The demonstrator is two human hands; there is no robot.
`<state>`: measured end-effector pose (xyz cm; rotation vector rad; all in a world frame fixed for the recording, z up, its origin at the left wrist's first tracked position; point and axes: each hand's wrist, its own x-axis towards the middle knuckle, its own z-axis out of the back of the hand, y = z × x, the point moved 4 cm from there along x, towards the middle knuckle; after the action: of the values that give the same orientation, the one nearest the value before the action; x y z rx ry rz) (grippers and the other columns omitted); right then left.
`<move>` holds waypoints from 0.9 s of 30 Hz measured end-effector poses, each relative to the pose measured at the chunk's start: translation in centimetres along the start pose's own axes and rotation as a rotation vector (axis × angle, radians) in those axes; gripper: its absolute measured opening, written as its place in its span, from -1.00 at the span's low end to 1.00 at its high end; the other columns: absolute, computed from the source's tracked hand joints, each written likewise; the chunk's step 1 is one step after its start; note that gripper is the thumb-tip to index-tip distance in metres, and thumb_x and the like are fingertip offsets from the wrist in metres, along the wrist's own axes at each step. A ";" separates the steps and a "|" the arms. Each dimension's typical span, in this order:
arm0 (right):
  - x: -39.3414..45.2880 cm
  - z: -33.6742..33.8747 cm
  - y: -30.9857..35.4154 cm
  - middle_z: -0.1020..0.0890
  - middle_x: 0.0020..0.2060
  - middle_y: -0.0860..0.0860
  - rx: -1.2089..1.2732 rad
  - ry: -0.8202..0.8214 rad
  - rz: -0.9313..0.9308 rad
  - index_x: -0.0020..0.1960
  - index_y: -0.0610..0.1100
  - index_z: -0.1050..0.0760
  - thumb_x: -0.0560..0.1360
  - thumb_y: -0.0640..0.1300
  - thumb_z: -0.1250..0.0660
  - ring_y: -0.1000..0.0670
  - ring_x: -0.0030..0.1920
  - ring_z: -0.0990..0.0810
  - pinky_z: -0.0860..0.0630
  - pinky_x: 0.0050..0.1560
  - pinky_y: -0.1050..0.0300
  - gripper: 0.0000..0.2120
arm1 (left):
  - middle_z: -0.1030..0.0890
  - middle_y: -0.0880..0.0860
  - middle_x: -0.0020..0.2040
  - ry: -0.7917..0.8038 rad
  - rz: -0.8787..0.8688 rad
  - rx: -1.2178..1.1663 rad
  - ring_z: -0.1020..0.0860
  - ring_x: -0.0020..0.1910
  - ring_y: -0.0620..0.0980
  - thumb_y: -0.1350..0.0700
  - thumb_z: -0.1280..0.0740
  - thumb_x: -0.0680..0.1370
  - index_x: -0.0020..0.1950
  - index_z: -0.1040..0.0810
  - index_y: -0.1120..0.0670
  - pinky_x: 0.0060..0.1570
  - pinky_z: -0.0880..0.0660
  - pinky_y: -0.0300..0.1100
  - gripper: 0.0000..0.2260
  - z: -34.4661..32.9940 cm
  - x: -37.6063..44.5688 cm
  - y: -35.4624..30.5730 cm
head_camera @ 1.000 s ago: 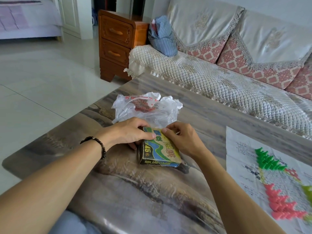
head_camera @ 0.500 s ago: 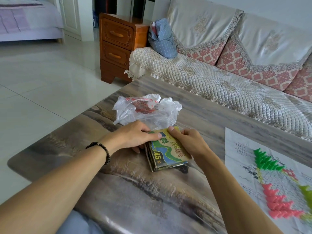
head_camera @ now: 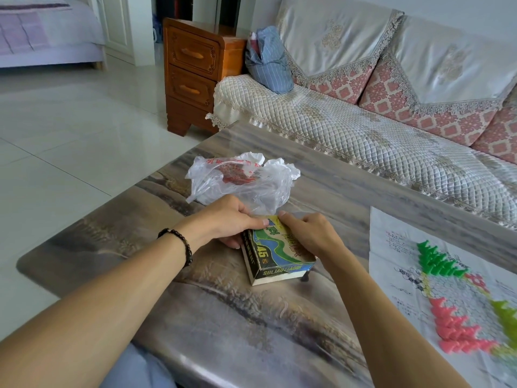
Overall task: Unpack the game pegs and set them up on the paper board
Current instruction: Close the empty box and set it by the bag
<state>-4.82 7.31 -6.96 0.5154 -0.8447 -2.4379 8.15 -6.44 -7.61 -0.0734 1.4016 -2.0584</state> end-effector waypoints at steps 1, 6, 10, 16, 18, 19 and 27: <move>-0.1 0.0 0.0 -0.63 -0.37 -0.03 -0.009 0.017 -0.012 -0.39 -0.13 -0.50 0.44 0.29 -0.29 -0.02 -0.31 -0.59 -0.42 -0.31 0.15 -0.49 | -0.67 0.05 -0.06 -0.022 0.019 0.012 -0.64 -0.26 -0.04 -0.12 -0.51 0.41 0.00 -0.64 0.11 -0.37 -0.59 -0.20 -0.66 0.1 -0.1 0.3; -1.2 0.1 -0.5 -0.68 -0.31 -0.04 -0.053 0.082 0.004 -0.22 -0.21 -0.63 0.42 0.26 -0.35 0.01 -0.30 -0.62 -0.50 -0.31 0.15 -0.51 | -0.63 -0.03 -0.08 -0.162 -0.031 0.223 -0.64 -0.20 -0.02 -0.20 -0.51 0.37 -0.01 -0.58 0.03 -0.14 -0.64 -0.03 -0.62 0.3 -1.1 1.0; -2.1 0.0 -1.3 -0.67 -0.28 -0.04 -0.122 0.026 0.002 -0.19 -0.14 -0.58 0.38 0.30 -0.37 -0.05 -0.24 -0.66 -0.64 -0.11 -0.04 -0.53 | -0.62 -0.05 0.03 -0.265 -0.162 0.506 -0.57 -0.02 -0.04 -0.25 -0.43 0.42 0.07 -0.57 -0.04 0.00 -0.53 -0.07 -0.63 -0.4 -2.0 0.3; -4.5 -0.1 -0.9 -0.64 -0.10 -0.14 0.098 0.294 0.020 0.28 -0.07 -0.40 0.53 -0.01 -0.35 -0.10 -0.23 -0.70 -0.67 -0.24 -0.02 -0.64 | -0.32 -0.13 0.40 0.080 -0.328 0.614 -0.36 0.33 -0.10 -0.35 -0.51 0.24 0.49 -0.30 -0.08 0.31 -0.35 -0.12 -0.10 -0.7 -4.8 0.5; -5.2 -1.1 0.5 -0.63 -0.10 -0.13 0.118 0.306 0.049 0.26 -0.12 -0.44 0.53 -0.07 -0.36 -0.11 -0.20 -0.70 -0.67 -0.22 -0.02 -0.67 | -0.21 -0.14 0.49 0.108 -0.330 0.641 -0.27 0.42 -0.10 -0.27 -0.55 0.26 0.54 -0.23 -0.05 0.39 -0.25 -0.16 -0.06 0.4 -5.6 1.2; -5.3 -2.0 1.4 -0.63 -0.11 -0.11 0.125 0.300 0.063 0.24 -0.15 -0.45 0.53 -0.08 -0.37 -0.11 -0.20 -0.71 -0.67 -0.20 -0.04 -0.68 | -0.17 -0.14 0.52 0.106 -0.319 0.647 -0.24 0.45 -0.10 -0.22 -0.55 0.29 0.54 -0.23 -0.03 0.42 -0.21 -0.17 -0.08 1.4 -6.0 1.7; -5.6 -11.1 11.2 -0.64 -0.20 -0.02 0.113 0.324 0.249 0.04 -0.16 -0.50 0.49 -0.12 -0.37 -0.07 -0.25 -0.70 -0.65 -0.12 -0.07 -0.83 | -0.32 -0.07 0.48 -0.022 -0.113 0.667 -0.37 0.38 -0.08 0.03 -0.52 0.43 0.47 -0.37 -0.04 0.36 -0.32 -0.14 -0.36 13.3 -9.3 7.2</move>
<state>8.86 -2.21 -6.80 0.7731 -0.8529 -2.0200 24.01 -13.98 -5.25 0.1079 0.6506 -2.5040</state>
